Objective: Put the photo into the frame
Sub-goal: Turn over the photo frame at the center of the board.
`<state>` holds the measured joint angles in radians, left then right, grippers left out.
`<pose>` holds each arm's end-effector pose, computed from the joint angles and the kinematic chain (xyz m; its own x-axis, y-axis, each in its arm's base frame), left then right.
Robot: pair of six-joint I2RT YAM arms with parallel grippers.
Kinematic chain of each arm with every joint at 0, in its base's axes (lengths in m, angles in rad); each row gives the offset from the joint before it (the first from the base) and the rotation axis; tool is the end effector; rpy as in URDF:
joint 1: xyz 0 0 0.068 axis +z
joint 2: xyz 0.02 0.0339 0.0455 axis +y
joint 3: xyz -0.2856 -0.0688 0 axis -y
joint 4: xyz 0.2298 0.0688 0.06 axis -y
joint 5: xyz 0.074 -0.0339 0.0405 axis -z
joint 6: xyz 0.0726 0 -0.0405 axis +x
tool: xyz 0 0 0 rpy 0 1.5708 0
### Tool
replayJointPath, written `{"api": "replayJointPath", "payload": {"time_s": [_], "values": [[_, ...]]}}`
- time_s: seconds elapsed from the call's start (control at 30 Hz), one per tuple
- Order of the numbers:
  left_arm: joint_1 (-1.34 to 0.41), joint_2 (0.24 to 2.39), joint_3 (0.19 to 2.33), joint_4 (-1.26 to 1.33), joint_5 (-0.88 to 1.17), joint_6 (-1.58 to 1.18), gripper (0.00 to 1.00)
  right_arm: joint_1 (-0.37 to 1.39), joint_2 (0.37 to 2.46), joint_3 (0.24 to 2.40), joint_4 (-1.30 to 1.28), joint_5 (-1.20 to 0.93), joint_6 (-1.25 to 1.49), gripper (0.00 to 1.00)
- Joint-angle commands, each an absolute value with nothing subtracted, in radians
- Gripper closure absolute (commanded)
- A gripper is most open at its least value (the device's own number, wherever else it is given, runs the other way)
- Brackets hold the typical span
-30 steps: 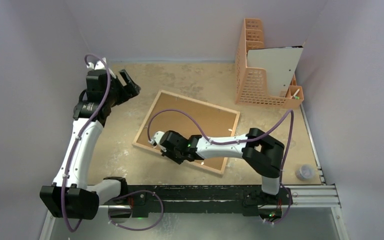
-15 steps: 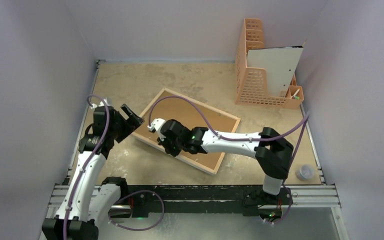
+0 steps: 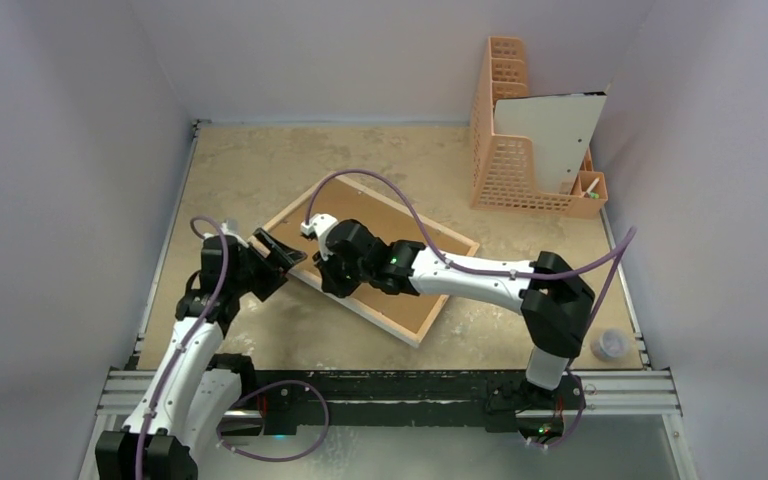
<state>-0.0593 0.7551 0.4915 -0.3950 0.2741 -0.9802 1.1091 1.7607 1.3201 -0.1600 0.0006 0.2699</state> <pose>0.1619 -0.0293 0.2192 -0.5651 -0.7675 -0.3028 -0.3567 0.5582 -0.7491 0.1908 0.3834 0.2674 -0.4813 -0.3688 -0.7952 -0.7955 0.5647 0.2196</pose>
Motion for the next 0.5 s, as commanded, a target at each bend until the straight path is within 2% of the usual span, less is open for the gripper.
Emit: {"api": "replayJointPath", "payload": {"time_s": [0.0, 0.1, 0.23, 0.47], "values": [[-0.061, 0.756, 0.406, -0.206, 0.338, -1.039, 0.21, 1.095, 1.733, 1.408, -0.082, -0.05, 0.356, 1.0], [-0.061, 0.755, 0.35, -0.056, 0.375, -1.089, 0.27, 1.088, 1.732, 1.417, -0.075, -0.08, 0.373, 1.0], [-0.062, 0.736, 0.353, 0.016, 0.362, -1.072, 0.33, 1.086, 1.736, 1.428, -0.075, -0.095, 0.394, 1.0], [-0.061, 0.75, 0.33, 0.071, 0.384, -1.161, 0.61, 1.084, 1.755, 1.465, -0.106, -0.12, 0.409, 0.96]]}}
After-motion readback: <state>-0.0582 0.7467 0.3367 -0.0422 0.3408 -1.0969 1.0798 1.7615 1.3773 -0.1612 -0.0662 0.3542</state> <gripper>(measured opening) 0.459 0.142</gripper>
